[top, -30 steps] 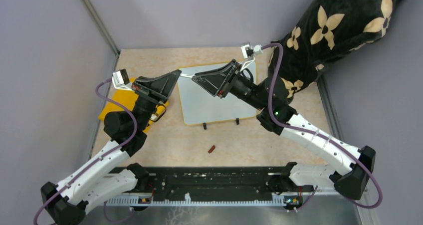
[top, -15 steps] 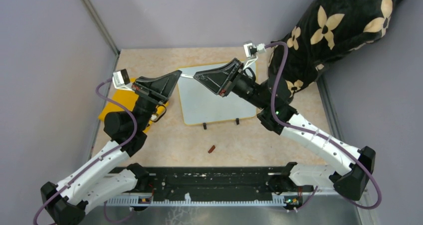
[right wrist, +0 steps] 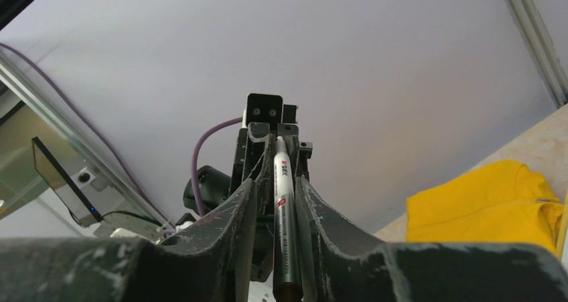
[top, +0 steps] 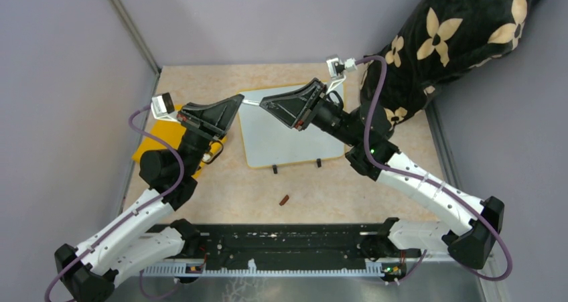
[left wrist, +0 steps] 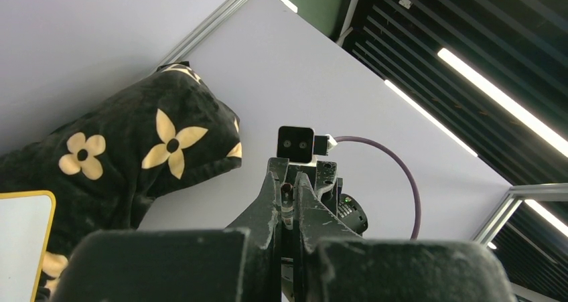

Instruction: Write a sentence on the whiteboard

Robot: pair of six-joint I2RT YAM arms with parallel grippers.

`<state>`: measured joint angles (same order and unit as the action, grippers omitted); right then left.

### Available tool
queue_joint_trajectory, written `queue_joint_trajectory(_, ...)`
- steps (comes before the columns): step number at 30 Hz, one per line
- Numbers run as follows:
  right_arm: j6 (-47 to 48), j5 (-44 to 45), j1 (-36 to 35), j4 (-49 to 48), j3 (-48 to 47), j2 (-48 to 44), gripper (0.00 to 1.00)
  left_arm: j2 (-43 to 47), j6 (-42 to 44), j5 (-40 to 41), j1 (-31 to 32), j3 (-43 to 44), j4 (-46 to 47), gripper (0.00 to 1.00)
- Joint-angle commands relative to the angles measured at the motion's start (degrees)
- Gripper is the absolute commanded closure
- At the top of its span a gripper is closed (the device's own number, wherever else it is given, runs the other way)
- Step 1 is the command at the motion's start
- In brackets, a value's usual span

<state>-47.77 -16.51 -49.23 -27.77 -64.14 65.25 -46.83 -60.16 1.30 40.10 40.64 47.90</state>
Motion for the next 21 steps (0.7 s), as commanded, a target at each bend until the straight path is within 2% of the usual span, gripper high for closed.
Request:
queue_joint_trajectory(1,-0.22,-1.15,0.45,-2.38,-0.81,-1.18,0.74,-0.03,0.84,0.05,-0.19,1.10,0.57,1.00)
queue_joint_trajectory(6,-0.26,-1.29,0.55,-1.89,-0.80,-1.07,0.74,0.02,0.91,0.11,-0.15,1.32,0.81,1.00)
queue_joint_trajectory(12,-0.36,-1.48,0.65,-1.50,-0.76,-0.92,0.67,-0.10,0.97,0.03,-0.15,1.40,1.01,1.00)
queue_joint_trajectory(21,-0.76,-2.28,0.72,-1.35,-1.06,-0.36,0.73,-0.41,1.01,0.10,-0.16,1.34,1.50,1.00)
